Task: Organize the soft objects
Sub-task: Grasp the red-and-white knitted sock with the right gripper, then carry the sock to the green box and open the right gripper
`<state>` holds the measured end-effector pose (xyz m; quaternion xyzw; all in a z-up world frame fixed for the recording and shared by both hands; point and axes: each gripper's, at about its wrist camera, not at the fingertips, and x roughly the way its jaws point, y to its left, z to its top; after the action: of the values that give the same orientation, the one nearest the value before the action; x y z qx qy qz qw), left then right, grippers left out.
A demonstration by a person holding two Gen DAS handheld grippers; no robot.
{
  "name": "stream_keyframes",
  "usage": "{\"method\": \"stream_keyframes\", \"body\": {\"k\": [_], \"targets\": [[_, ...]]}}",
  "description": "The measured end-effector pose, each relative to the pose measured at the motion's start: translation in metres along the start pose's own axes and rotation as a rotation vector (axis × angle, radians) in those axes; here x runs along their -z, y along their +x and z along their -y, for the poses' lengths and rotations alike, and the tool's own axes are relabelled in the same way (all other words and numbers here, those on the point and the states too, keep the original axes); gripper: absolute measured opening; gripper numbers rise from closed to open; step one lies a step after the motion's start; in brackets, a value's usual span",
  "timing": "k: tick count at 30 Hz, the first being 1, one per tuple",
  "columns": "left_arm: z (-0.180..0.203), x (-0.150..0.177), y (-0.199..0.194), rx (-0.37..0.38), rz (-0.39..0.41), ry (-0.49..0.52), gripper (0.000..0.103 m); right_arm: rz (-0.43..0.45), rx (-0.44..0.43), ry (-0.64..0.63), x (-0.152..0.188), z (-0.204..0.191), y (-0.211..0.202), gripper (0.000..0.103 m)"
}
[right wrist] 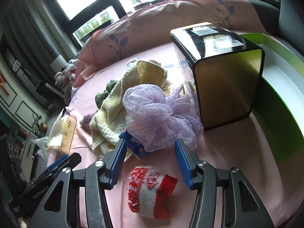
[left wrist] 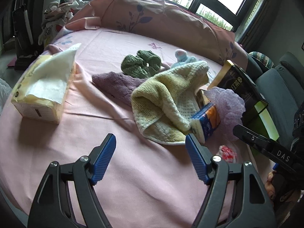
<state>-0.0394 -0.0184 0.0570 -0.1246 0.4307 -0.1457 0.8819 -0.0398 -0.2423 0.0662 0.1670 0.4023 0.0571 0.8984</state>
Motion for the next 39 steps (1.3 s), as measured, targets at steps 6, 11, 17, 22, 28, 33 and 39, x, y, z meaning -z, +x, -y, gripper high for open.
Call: {"method": "stream_keyframes", "body": {"k": [6, 11, 17, 22, 28, 33, 39], "targets": [[0.039, 0.018, 0.003, 0.117, -0.069, 0.117, 0.074, -0.135, -0.028, 0.076, 0.009, 0.013, -0.003, 0.059], [0.065, 0.032, 0.014, 0.192, -0.132, 0.160, 0.061, -0.183, -0.088, 0.097, 0.017, 0.015, 0.006, 0.059], [0.081, 0.038, 0.028, 0.225, -0.171, 0.166, 0.044, -0.226, -0.130, 0.095, 0.023, 0.016, 0.012, 0.059], [0.089, 0.042, 0.041, 0.257, -0.219, 0.159, 0.025, -0.253, -0.142, 0.113, 0.029, 0.022, 0.024, 0.041], [0.107, 0.040, 0.028, 0.250, -0.130, 0.235, 0.023, -0.188, -0.147, 0.069, 0.024, 0.016, 0.006, 0.037], [0.122, 0.033, 0.007, 0.260, -0.028, 0.270, 0.023, -0.096, -0.149, 0.042, 0.013, 0.012, -0.022, 0.038], [0.156, 0.016, -0.021, 0.309, 0.100, 0.354, 0.023, 0.059, -0.154, 0.033, -0.008, 0.017, -0.070, 0.038]]}}
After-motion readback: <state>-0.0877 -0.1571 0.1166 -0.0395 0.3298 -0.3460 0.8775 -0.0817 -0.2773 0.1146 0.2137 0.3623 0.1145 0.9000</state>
